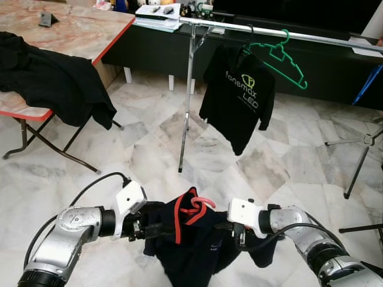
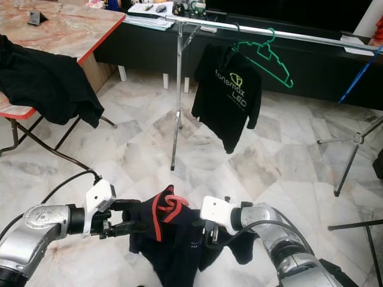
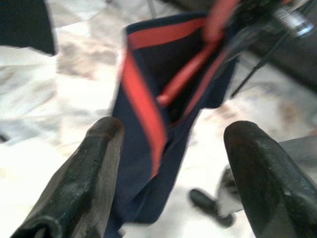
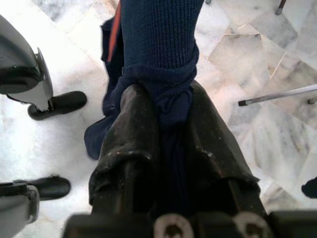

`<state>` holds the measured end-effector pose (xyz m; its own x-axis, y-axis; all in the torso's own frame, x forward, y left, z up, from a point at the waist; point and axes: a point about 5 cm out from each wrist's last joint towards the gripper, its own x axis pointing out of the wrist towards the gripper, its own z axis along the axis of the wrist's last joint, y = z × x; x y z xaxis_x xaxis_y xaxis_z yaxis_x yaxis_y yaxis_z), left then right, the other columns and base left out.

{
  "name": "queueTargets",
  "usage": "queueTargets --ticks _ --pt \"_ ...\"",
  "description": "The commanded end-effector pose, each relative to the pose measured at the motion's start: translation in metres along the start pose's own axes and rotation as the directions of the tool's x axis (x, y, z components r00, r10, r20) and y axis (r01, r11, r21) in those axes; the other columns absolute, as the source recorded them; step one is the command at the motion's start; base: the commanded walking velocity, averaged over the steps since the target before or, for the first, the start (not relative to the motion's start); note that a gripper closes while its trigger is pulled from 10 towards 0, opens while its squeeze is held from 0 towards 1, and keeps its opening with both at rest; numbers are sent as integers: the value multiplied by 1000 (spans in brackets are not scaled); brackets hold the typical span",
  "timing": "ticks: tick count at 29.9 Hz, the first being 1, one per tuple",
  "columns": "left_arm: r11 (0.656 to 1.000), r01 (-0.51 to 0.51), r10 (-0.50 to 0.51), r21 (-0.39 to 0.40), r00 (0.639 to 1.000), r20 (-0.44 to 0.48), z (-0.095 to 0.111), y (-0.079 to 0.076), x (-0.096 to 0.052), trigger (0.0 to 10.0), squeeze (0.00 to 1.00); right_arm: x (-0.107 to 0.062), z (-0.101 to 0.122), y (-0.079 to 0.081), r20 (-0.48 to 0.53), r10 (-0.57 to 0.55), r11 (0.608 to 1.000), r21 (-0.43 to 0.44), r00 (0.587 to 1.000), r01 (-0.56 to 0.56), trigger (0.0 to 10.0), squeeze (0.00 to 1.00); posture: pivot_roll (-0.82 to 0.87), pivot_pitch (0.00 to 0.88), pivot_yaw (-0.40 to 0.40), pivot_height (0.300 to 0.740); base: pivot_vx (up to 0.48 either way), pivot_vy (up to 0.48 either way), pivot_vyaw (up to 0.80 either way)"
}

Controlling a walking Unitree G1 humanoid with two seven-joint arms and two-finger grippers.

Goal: Hang hanger

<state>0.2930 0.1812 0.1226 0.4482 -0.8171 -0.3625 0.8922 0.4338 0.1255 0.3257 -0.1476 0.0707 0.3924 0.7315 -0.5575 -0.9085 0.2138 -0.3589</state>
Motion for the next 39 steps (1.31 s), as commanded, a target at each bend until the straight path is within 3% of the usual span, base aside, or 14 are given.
queueTargets --ticks 1,5,15,22,23,24,28,34,39 --pt "999 -2 3 36 1000 -27 -3 0 2 10000 1000 -4 -2 -1 -11 -5 999 -32 1000 4 0 0 41 146 -53 740 0 0 0" --pt "999 -15 16 39 999 -36 -5 1 3 10000 1000 -5 -1 -3 -38 -12 996 -91 999 9 0 0 38 154 -55 740 0 0 0" --pt "996 92 -92 0 993 -70 -19 -4 5 10000 1000 -8 11 -11 11 -6 985 -173 1000 8 0 0 32 161 -52 740 0 0 0" --pt "999 34 -31 38 996 -87 -25 2 17 10000 1000 -10 16 -14 32 10 979 -203 999 -3 0 0 21 165 -54 740 0 0 0" --pt "999 15 -11 51 996 -85 -25 4 19 10000 773 -10 17 -14 34 12 979 -206 999 -4 0 0 21 165 -54 740 0 0 0" --pt "998 -9 14 67 997 -78 -24 6 21 10000 0 -10 17 -14 36 13 978 -208 999 -5 0 0 16 168 -55 740 0 0 0" --pt "992 -109 110 71 994 -10 -17 17 25 10000 0 -10 18 -14 43 22 977 -213 999 -12 0 0 10 171 -56 740 0 0 0" --pt "997 -32 35 65 999 -36 -19 15 26 10000 0 -11 18 -14 52 31 976 -218 998 -19 0 0 10 172 -56 740 0 0 0" --pt "994 101 -99 33 992 -80 -28 2 30 10000 0 -10 22 -15 66 34 974 -227 997 -18 0 0 5 176 -56 740 0 0 0"
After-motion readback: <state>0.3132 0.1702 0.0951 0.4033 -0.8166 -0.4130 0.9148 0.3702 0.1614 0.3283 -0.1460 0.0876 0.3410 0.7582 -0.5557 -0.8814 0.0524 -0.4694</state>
